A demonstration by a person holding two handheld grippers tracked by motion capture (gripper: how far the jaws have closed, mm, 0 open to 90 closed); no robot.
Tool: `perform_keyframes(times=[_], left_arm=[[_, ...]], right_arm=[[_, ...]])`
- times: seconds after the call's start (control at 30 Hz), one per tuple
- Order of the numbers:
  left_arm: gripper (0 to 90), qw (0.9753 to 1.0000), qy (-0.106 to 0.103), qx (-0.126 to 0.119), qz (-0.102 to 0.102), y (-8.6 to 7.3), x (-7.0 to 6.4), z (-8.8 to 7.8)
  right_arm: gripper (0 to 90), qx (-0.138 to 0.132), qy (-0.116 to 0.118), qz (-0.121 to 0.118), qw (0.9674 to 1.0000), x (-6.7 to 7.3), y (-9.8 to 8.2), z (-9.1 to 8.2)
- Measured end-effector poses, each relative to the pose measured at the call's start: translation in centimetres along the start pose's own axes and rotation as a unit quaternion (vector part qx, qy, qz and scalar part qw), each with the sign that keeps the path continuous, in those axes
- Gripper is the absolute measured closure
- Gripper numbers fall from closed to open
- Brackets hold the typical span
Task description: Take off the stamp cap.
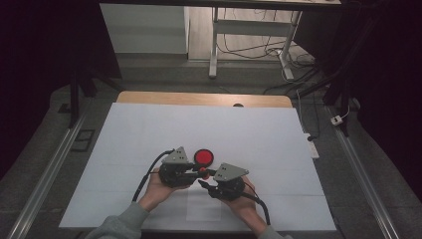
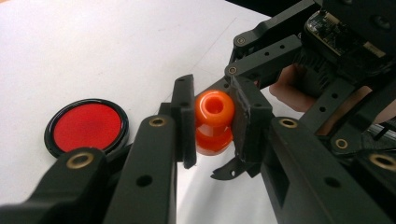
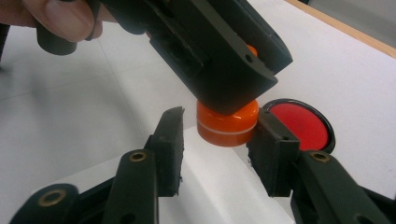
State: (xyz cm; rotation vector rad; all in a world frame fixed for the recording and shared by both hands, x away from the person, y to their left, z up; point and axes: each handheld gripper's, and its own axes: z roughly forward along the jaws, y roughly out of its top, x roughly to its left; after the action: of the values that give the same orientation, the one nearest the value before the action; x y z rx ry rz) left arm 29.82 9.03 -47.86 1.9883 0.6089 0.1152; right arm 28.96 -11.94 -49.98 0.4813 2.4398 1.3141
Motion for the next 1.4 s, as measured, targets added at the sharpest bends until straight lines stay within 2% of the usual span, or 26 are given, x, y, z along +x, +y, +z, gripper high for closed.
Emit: perform_keyframes(times=[0.27,0.87,1.4], left_arm=[[72.5,1.0000,0.000,0.000,0.001,-0.04,-0.05,0.07],[72.9,1.0000,0.000,-0.006,-0.002,-0.18,0.02,0.07],[72.9,1.0000,-0.002,-0.009,-0.003,-0.19,-0.03,-0.06]], right_arm=[[63.3,-0.001,-0.004,0.002,1.0000,-0.16,-0.04,-0.07],[64.8,-0.002,-0.020,-0.003,0.9998,0.10,-0.12,-0.14],[64.8,-0.004,-0.015,-0.005,0.9999,0.08,-0.13,-0.23]])
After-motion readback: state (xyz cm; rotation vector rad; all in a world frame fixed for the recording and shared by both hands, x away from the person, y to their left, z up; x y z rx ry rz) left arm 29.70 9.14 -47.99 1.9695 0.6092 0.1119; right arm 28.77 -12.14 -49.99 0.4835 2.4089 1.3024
